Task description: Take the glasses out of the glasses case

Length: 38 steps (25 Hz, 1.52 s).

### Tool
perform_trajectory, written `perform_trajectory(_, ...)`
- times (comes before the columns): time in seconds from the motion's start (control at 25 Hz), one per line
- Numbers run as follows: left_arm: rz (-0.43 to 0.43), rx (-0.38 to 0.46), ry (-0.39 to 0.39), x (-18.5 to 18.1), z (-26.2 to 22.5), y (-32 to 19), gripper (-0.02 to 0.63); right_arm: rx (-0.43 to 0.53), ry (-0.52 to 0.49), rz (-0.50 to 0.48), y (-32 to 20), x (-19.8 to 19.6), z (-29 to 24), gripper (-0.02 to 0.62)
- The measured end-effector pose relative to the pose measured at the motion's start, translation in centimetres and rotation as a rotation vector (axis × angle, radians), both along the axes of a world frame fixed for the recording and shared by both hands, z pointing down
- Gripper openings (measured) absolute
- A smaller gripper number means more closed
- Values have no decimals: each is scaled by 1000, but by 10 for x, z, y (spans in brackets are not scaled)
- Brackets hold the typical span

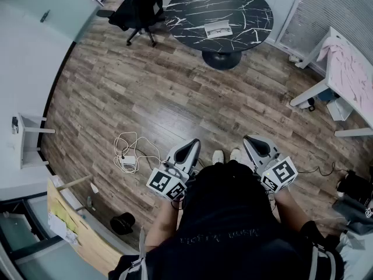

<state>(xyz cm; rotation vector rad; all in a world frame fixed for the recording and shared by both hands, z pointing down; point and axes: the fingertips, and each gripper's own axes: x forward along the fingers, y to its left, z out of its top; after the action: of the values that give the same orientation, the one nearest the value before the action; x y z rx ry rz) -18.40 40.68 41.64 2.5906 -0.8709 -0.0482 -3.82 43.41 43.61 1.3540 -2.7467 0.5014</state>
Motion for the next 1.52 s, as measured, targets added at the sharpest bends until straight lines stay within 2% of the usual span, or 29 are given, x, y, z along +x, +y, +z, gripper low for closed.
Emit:
perform_trajectory(0.24,15,20,-14,39,-8,3,18,5,-36,9,3,38,0,31)
perform_trajectory(0.44,12,37,-42,57,-7,9,18,44,-83,-14,2,55,1,31)
perform_trajectory(0.56,-4,43,-41,63,-4,9,18,69,-62,-33,1,61,4,31)
perform_trajectory(0.96,21,56,-37,98,-1,7,18,15,-59,-6,3,90,20,31)
perform_trajectory(1.28,48,46,-41,108,5,-7,18,16,-75,27,-11,98,14,31)
perform_trajectory(1.52,36,42,-27,104,4,-27,18,-52,-78,50,-24,99,30,31)
